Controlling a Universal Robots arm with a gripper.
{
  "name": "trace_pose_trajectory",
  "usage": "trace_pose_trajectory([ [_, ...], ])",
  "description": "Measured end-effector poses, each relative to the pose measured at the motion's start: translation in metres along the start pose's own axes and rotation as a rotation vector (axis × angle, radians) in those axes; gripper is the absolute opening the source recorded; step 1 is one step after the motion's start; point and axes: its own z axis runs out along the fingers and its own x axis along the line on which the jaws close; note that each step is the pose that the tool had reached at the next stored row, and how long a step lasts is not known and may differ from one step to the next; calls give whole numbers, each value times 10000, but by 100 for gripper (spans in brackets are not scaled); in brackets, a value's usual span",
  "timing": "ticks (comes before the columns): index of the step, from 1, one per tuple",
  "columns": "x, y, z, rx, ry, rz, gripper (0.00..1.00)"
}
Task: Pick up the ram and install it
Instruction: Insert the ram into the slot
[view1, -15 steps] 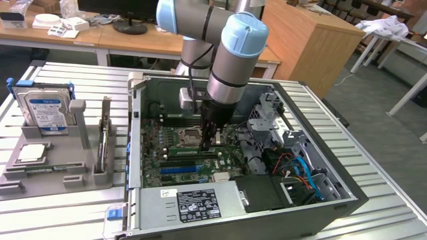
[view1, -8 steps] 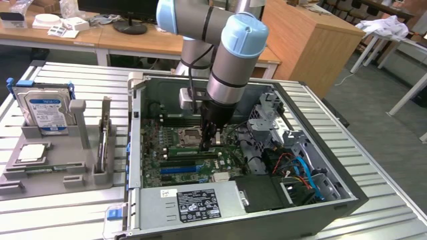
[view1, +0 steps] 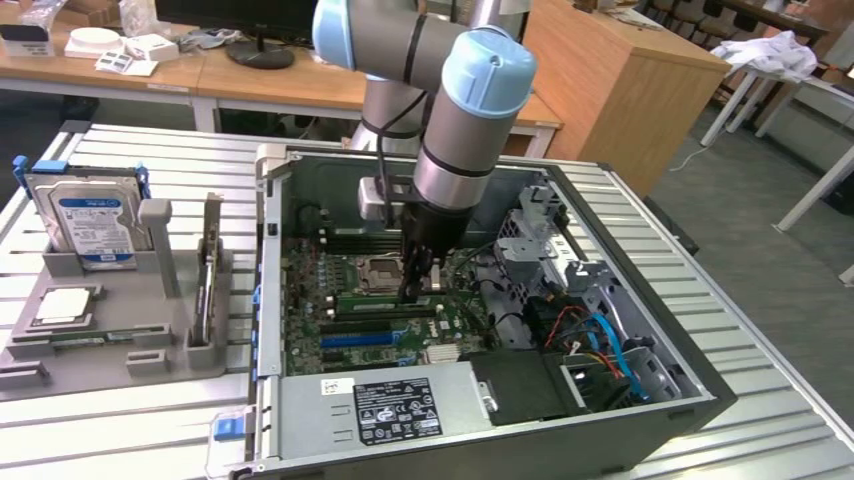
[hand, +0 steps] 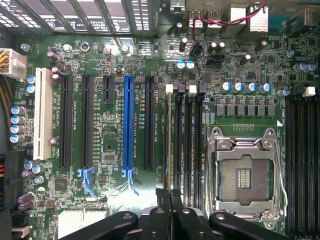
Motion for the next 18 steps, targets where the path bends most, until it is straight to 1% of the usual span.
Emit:
trace_pose_trajectory([
  [18,1,-1,39,0,1,1,12],
])
